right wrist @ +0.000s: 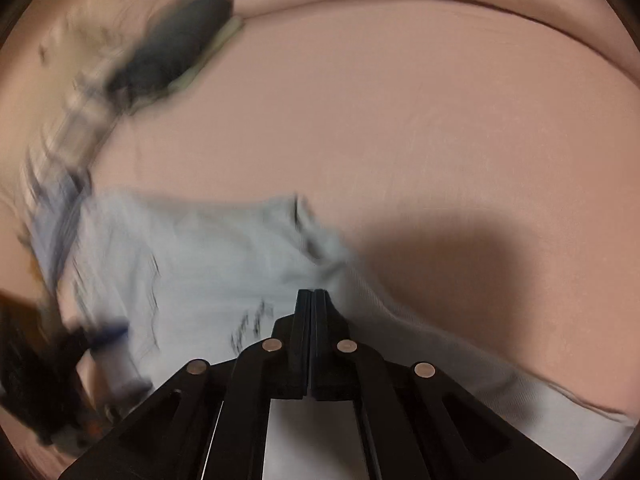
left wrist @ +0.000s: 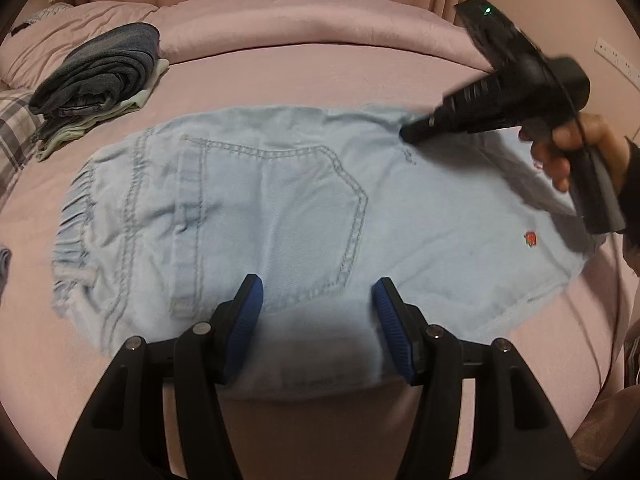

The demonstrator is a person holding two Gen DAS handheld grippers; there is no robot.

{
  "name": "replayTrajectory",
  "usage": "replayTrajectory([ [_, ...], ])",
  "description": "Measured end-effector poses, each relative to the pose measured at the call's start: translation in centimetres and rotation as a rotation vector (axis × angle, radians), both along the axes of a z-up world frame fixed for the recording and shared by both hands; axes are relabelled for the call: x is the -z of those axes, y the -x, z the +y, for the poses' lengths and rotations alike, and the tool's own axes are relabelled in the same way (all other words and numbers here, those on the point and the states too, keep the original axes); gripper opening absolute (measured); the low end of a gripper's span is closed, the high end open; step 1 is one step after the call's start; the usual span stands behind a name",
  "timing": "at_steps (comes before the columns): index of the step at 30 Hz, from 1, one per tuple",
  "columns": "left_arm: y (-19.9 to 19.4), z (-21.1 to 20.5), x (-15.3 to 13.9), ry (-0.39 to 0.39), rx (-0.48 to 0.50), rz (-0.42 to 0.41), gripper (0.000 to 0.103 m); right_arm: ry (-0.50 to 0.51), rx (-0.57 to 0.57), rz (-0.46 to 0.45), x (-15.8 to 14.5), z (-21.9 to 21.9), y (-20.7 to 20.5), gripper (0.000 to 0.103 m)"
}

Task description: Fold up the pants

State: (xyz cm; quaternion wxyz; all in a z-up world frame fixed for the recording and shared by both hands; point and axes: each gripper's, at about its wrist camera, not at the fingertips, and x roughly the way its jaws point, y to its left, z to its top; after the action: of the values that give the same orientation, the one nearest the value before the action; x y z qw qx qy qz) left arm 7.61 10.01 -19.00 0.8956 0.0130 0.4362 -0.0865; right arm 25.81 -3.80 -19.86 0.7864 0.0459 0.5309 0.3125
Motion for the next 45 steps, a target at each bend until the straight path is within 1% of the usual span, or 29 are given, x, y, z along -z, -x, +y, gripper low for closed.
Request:
replayTrajectory([
  [2, 1.2, 0.2, -0.2, -0.009, -0.006, 0.005, 0.059, -0.049, 0.118, 0.033, -0.5, -1.1, 0.1, 0.0],
  [3, 1.8, 0.3, -0.3, -0.007, -0.01, 0.005, 0.059, -0.028, 0.12, 0.005, -1.1, -1.0, 1.0, 0.002],
  [4, 2.4, 0.6, -0.7, 0.005, -0.014, 0.0, 0.059, -0.003, 0.088, -0.023, -1.6, -0.7, 2.1, 0.012],
  [6, 3.2, 1.1, -1.4, 0.036, -0.027, 0.01, 0.057, -0.031, -0.03, -0.041, -2.3, -0.5, 5.1, 0.023],
  [8, 3.6, 1.0, -2.1, 0.046, -0.032, 0.013, 0.057, -0.064, -0.136, -0.066, -3.0, -0.6, 8.1, 0.024],
  [10, 3.9, 0.5, -3.0, 0.071, -0.011, -0.01, 0.057, -0.056, -0.219, -0.132, -3.7, -0.9, 11.3, 0.024],
  [12, 3.9, -0.6, -3.7, 0.095, 0.024, -0.037, 0.058, -0.009, -0.291, -0.203, -3.6, -0.8, 14.0, 0.024],
  [15, 2.7, -2.5, -3.4, 0.042, 0.056, -0.04, 0.062, 0.073, -0.362, -0.249, -2.2, 0.2, 15.8, 0.024],
  [16, 2.0, -2.9, -2.6, 0.035, 0.065, -0.014, 0.062, 0.09, -0.37, -0.248, -1.7, 0.4, 15.8, 0.022],
  [18, 1.4, -3.3, -0.7, -0.001, 0.046, 0.081, 0.061, 0.112, -0.381, -0.196, -0.3, 1.1, 15.7, 0.021],
  [20, 2.2, -3.4, -0.6, -0.02, 0.07, 0.047, 0.061, 0.084, -0.412, -0.18, 0.0, 0.4, 16.7, 0.003],
  [21, 2.5, -3.4, -0.7, -0.024, 0.079, 0.046, 0.061, 0.062, -0.458, -0.106, 0.7, 0.5, 17.1, 0.002],
  [23, 3.0, -3.3, -1.3, -0.025, 0.085, 0.04, 0.061, 0.12, -0.475, -0.16, 1.0, 0.1, 18.5, 0.002],
  [24, 3.0, -3.3, -1.8, -0.018, 0.083, 0.037, 0.061, 0.094, -0.452, -0.157, 0.5, -0.5, 18.5, 0.002],
  [26, 2.9, -3.6, -3.0, 0.034, 0.093, 0.007, 0.061, -0.02, -0.387, -0.171, -1.2, -2.3, 18.2, 0.002],
  [27, 2.6, -4.1, -3.5, 0.057, 0.103, -0.009, 0.061, -0.069, -0.331, -0.214, -2.3, -3.4, 17.8, 0.003],
  [29, 1.5, -6.0, -4.2, 0.076, 0.13, -0.039, 0.062, -0.093, -0.186, -0.284, -3.4, -5.1, 16.4, 0.003],
  [31, 0.3, -8.6, -3.8, 0.068, 0.162, -0.036, 0.062, -0.04, -0.03, -0.292, -3.0, -6.3, 14.5, 0.003],
  [33, -0.3, -10.5, -2.3, 0.058, 0.179, 0.02, 0.061, 0.071, 0.067, -0.28, -1.6, -6.6, 13.7, 0.003],
  [34, -0.5, -11.5, -0.8, 0.033, 0.194, 0.083, 0.061, 0.124, 0.073, -0.234, -0.1, -6.7, 13.4, 0.003],
  [35, -0.1, -12.1, 0.2, 0.003, 0.206, 0.103, 0.062, 0.125, 0.054, -0.201, 0.8, -6.7, 13.6, 0.003],
  [36, 0.9, -12.4, 0.2, -0.019, 0.216, 0.047, 0.062, 0.093, 0.039, -0.214, 1.2, -7.2, 14.5, 0.003],
  [37, 1.7, -12.4, 0.2, 0.002, 0.241, 0.047, 0.063, 0.074, 0.019, -0.214, 1.2, -7.7, 15.1, 0.003],
  [38, 2.2, -12.2, 0.2, 0.013, 0.258, 0.067, 0.067, 0.024, 0.006, -0.185, 1.0, -8.9, 15.5, 0.003],
  [40, 2.9, -12.2, -0.2, -0.023, 0.285, 0.072, 0.066, -0.074, 0.038, -0.087, 0.9, -11.0, 15.4, 0.004],
  [41, 3.2, -12.3, -0.6, -0.033, 0.289, 0.074, 0.066, -0.128, 0.085, -0.073, 0.6, -12.4, 15.5, 0.006],
  [42, 3.2, -12.3, -0.9, -0.035, 0.284, 0.079, 0.066, -0.172, 0.15, -0.081, 0.4, -14.7, 15.6, 0.014],
  [43, 3.1, -12.3, -1.3, -0.026, 0.272, 0.086, 0.066, -0.199, 0.213, -0.091, 0.3, -16.8, 15.7, 0.027],
  [45, 2.7, -12.4, -2.2, 0.025, 0.25, 0.089, 0.066, -0.277, 0.4, -0.105, 0.0, -22.4, 16.3, 0.042],
])
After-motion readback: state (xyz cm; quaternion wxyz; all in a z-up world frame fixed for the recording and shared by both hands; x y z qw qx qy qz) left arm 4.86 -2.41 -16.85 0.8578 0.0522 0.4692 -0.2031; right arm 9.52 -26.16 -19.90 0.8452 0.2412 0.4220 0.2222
